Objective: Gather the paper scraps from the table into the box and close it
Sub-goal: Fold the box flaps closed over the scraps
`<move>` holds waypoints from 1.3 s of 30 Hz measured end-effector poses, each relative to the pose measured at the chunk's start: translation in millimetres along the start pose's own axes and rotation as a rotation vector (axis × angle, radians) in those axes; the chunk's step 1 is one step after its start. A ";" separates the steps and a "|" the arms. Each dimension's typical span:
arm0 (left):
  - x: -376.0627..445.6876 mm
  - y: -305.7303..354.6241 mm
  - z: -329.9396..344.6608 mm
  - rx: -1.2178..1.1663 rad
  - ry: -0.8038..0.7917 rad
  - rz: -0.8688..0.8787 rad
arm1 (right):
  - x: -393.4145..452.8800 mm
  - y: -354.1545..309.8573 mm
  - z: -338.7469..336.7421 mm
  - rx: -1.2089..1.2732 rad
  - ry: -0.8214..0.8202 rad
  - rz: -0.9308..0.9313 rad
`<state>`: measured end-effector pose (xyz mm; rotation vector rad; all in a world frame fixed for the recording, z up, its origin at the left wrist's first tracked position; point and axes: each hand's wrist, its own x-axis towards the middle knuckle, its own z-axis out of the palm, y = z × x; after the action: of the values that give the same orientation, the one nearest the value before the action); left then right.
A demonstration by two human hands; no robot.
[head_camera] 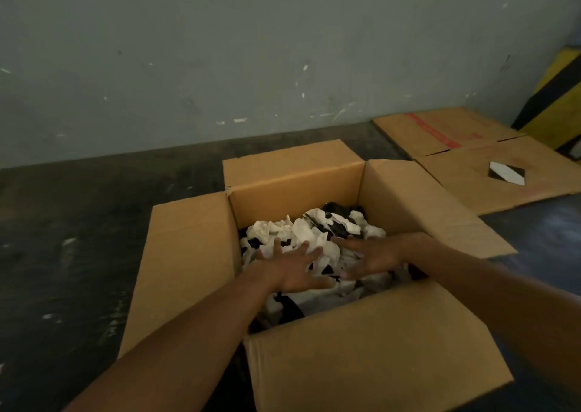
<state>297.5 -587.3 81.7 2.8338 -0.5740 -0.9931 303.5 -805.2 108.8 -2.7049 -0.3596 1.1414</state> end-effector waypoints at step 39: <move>-111.4 -79.6 28.5 -0.472 0.658 -0.694 | -91.6 -2.4 73.6 0.210 0.856 0.177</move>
<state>225.3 -470.6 108.5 2.6660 0.6469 -0.1272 188.1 -824.1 120.9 -2.7510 0.1288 -0.0294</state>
